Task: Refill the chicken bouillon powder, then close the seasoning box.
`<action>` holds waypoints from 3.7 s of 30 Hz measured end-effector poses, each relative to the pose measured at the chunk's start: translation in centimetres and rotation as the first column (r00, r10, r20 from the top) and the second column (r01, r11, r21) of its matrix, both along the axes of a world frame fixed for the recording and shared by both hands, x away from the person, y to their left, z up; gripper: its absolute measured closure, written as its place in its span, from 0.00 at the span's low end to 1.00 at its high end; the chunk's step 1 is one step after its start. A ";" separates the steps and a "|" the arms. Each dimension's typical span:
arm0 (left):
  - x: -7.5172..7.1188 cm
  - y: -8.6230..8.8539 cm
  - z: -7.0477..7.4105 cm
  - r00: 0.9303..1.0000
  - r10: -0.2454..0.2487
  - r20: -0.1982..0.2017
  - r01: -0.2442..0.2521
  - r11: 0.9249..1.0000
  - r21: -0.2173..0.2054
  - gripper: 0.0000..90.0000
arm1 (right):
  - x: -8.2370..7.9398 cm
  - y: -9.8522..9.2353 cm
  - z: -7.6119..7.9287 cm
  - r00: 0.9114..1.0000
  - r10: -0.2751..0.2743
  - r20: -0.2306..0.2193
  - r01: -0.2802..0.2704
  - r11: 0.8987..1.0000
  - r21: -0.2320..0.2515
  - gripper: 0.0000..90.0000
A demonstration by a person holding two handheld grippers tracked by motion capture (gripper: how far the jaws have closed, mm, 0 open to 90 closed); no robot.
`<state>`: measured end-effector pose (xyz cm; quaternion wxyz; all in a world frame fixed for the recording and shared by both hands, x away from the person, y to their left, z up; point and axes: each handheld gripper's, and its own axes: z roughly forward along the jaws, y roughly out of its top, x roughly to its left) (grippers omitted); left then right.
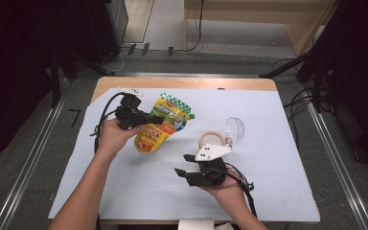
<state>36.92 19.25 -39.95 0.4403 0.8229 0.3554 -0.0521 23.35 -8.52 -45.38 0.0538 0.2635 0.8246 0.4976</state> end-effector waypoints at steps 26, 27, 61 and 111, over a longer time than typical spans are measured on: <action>-3.5 4.0 0.1 0.999 0.046 0.013 -0.045 0.998 -0.033 0.96 | 0.7 0.4 0.2 1.000 0.018 -0.003 -0.018 1.000 -0.012 0.51; -3.6 4.0 0.1 0.999 0.049 0.012 -0.049 0.998 -0.035 0.96 | 0.7 0.5 0.2 1.000 0.021 -0.004 -0.021 1.000 -0.012 0.51; -5.4 5.9 2.9 0.995 0.044 0.088 -0.041 0.998 -0.044 0.58 | 1.2 0.3 0.6 1.000 0.024 -0.005 -0.024 0.999 -0.030 0.51; -5.0 11.9 1.8 0.977 0.201 0.071 -0.203 0.979 0.022 0.47 | 2.4 -2.5 4.9 0.998 0.008 -0.062 -0.009 1.000 -0.018 0.52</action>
